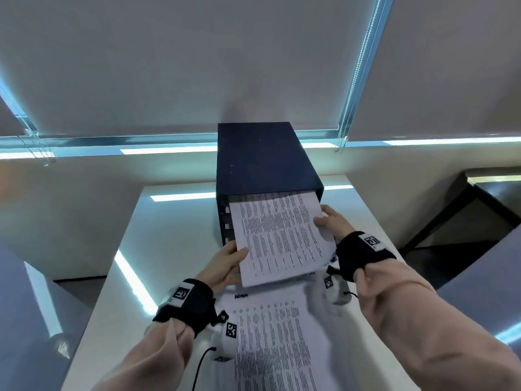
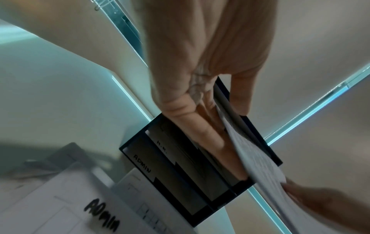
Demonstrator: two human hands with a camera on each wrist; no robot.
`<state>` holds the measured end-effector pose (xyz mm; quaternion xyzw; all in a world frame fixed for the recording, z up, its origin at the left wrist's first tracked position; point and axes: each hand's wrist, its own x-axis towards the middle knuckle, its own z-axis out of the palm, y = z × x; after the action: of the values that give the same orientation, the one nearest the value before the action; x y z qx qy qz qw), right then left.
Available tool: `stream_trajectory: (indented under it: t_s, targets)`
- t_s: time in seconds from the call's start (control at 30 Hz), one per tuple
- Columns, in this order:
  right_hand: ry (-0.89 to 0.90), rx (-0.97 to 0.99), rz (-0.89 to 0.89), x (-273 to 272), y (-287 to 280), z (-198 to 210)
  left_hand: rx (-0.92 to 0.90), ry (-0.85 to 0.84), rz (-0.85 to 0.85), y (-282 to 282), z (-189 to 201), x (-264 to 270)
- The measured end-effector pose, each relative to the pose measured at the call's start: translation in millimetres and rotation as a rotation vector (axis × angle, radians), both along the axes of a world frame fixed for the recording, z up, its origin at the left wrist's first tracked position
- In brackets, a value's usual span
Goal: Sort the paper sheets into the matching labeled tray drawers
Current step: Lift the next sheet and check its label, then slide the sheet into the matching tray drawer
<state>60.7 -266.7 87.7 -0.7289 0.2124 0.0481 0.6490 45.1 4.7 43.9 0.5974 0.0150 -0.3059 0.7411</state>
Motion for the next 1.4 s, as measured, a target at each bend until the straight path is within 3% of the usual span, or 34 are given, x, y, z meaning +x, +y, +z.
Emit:
stream_trajectory:
  t_s: [0.1, 0.3, 0.43, 0.5, 0.57, 0.7, 0.77, 0.9, 1.0, 1.1, 1.23, 1.3, 1.4]
  targets:
    - [-0.003, -0.011, -0.032, 33.8, 3.8, 1.6, 0.044, 0.021, 0.047, -7.3, -2.0, 9.8]
    - [0.223, 0.162, 0.010, 27.7, 7.9, -6.1, 0.010, -0.067, 0.409, -24.7, -7.6, 45.1]
    - [0.020, 0.636, -0.229, 48.7, 15.6, -9.8, -0.259, 0.004, 0.502, -41.3, 6.1, 70.0]
    - [-0.051, 0.686, -0.202, 63.2, 26.7, -7.6, -0.365, 0.019, 0.519, -46.6, 13.7, 83.3]
    - [-0.071, 0.634, -0.127, 71.9, 37.6, -6.4, -0.269, -0.058, 0.475, -48.1, 17.3, 89.7]
    - [-0.019, 0.493, -0.001, 50.0, 40.1, -20.1, 0.185, -0.245, 0.260, -31.4, 5.1, 66.1]
    - [0.061, 0.367, 0.064, 23.0, 34.1, -39.5, 0.388, -0.312, 0.140, -19.6, -16.2, 43.5]
    - [0.342, 0.144, 0.070, -42.3, 25.8, -94.6, 1.046, -0.606, -0.174, 5.6, -68.1, 5.6]
    - [0.444, -0.150, 0.049, -86.5, 19.9, -142.8, 1.291, -0.735, -0.401, 22.7, -99.0, -15.8]
    - [0.472, -0.239, 0.008, -120.0, 22.8, -163.5, 1.345, -0.878, -0.316, 27.7, -109.0, -28.6]
    - [0.456, -0.234, 0.024, -135.1, 29.9, -153.4, 1.336, -0.966, -0.246, 23.9, -102.9, -45.9]
    - [0.440, -0.234, 0.024, -135.9, 32.2, -145.0, 1.233, -0.967, -0.143, 22.4, -102.3, -50.6]
    - [0.349, -0.199, -0.040, -138.2, 31.7, -126.8, 0.902, -0.807, -0.027, 17.1, -81.4, -51.9]
